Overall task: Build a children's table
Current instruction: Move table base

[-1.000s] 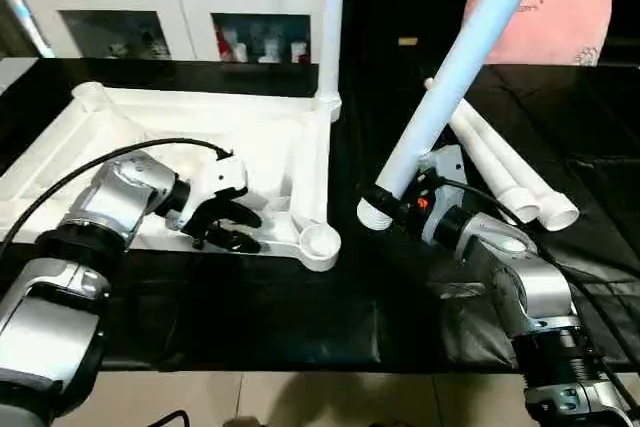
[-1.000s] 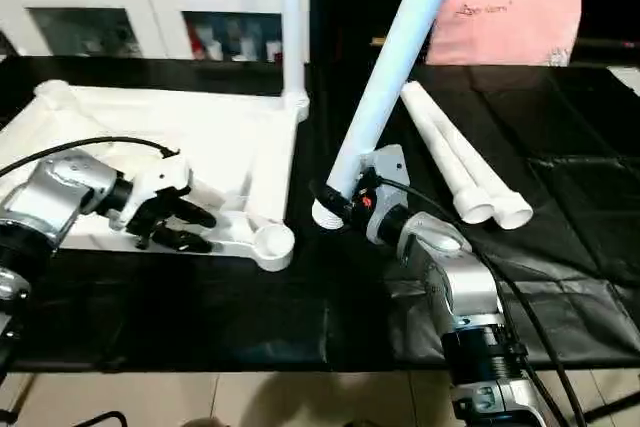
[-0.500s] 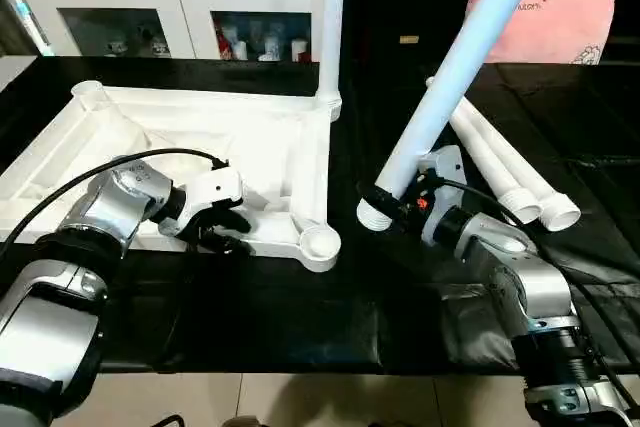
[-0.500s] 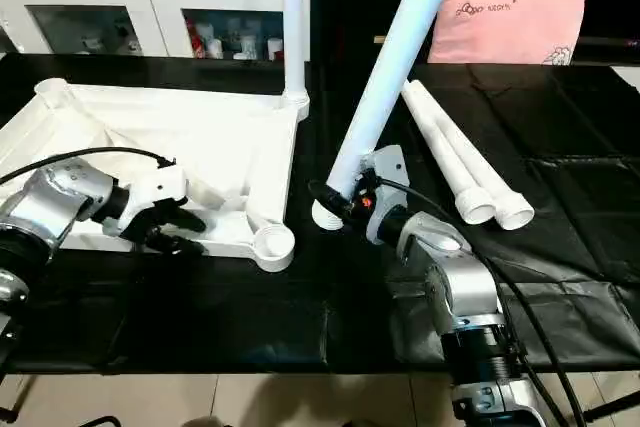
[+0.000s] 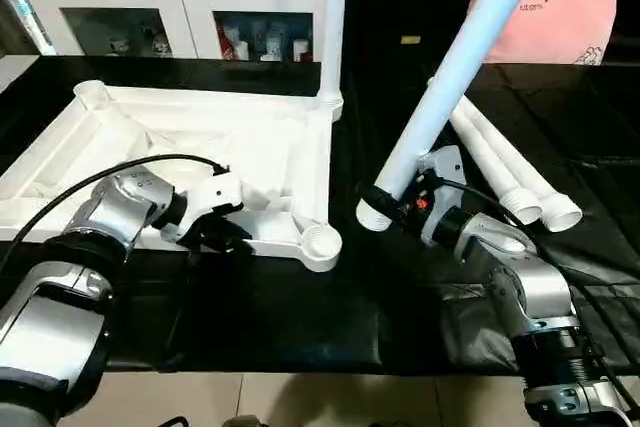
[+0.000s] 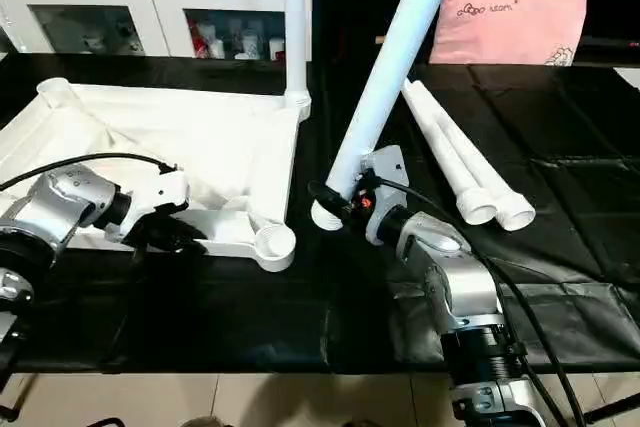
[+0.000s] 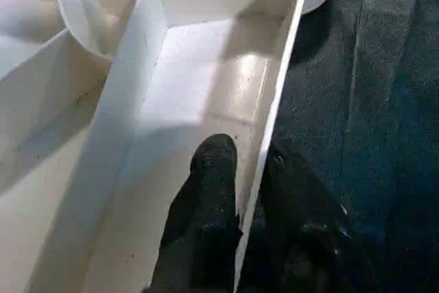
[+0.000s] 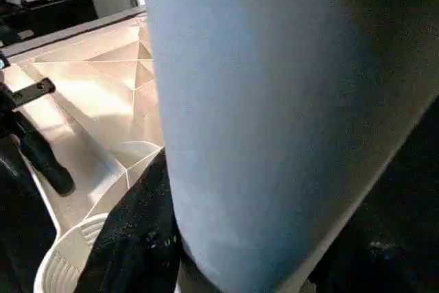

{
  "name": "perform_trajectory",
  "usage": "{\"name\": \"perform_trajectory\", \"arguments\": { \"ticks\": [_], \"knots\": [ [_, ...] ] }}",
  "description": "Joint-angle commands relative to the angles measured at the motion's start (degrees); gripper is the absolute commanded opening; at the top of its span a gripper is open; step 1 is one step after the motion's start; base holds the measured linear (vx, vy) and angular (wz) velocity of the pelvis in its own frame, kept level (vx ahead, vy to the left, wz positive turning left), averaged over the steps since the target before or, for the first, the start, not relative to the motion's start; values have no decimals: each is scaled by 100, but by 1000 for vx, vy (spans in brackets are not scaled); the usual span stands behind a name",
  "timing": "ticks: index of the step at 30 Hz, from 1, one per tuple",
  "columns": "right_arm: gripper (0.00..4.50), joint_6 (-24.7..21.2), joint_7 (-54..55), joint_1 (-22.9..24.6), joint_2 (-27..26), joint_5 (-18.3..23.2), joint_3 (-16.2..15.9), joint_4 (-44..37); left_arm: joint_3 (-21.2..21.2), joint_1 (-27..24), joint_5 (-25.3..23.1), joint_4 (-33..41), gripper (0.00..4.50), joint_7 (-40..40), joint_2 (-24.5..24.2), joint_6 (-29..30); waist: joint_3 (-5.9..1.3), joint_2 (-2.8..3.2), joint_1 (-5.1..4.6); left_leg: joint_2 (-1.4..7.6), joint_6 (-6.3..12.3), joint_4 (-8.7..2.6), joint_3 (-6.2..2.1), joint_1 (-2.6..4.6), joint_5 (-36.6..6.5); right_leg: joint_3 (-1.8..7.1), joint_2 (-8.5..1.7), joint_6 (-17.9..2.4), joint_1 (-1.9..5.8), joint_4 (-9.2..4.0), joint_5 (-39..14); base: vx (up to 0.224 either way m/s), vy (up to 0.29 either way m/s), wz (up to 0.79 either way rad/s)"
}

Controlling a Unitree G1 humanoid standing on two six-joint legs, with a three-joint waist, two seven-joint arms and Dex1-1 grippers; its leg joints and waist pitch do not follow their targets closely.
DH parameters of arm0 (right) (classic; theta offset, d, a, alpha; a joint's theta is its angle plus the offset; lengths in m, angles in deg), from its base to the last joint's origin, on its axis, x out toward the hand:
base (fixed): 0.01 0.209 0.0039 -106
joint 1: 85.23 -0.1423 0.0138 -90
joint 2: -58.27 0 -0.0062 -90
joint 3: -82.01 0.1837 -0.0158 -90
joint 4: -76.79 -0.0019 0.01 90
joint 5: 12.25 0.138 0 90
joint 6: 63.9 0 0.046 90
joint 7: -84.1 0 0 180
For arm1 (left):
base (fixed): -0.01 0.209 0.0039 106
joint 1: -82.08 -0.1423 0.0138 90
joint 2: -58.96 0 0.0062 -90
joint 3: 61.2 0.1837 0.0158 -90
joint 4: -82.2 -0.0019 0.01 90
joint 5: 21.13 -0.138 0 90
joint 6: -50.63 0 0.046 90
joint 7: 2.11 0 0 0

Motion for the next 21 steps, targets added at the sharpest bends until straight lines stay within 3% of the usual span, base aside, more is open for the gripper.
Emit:
{"name": "perform_trajectory", "arguments": {
  "ticks": [1,5,10,15,17,21],
  "knots": [
    [195,-17,-22,27,5,24,-10,-93,-85,124,89,33,41,-108,0,72,-450,74,22,125,106,-372,0,-13,-879,405,-399,-741,420,-435,-1367,0,0,0],
    [195,-6,-29,25,5,15,-20,-84,-51,79,77,61,12,-232,-7,195,-457,76,4,122,115,-370,-5,-36,-799,406,-400,-790,441,-411,-1182,0,0,0],
    [195,8,-35,30,10,19,-19,-96,-177,-135,233,335,0,-175,110,875,-448,81,-9,117,139,-362,6,-24,-805,404,-403,-807,433,-434,-1310,0,0,0],
    [195,23,-29,15,4,26,-15,-81,-373,-319,304,595,0,571,396,1395,-442,58,-7,111,171,-355,15,-24,-828,391,-385,-754,430,-455,-1480,0,0,0],
    [195,21,-31,18,-10,28,-27,-80,-575,-424,421,896,0,1089,669,1872,-445,48,-9,117,188,-349,19,-22,-810,387,-384,-741,429,-454,-1524,0,0,0],
    [195,23,-54,-6,-13,24,-40,-36,-436,-747,371,1378,0,1142,781,1661,-454,24,-6,113,278,-346,16,-34,-712,389,-380,-726,423,-460,-1459,0,0,0]
  ]
}}
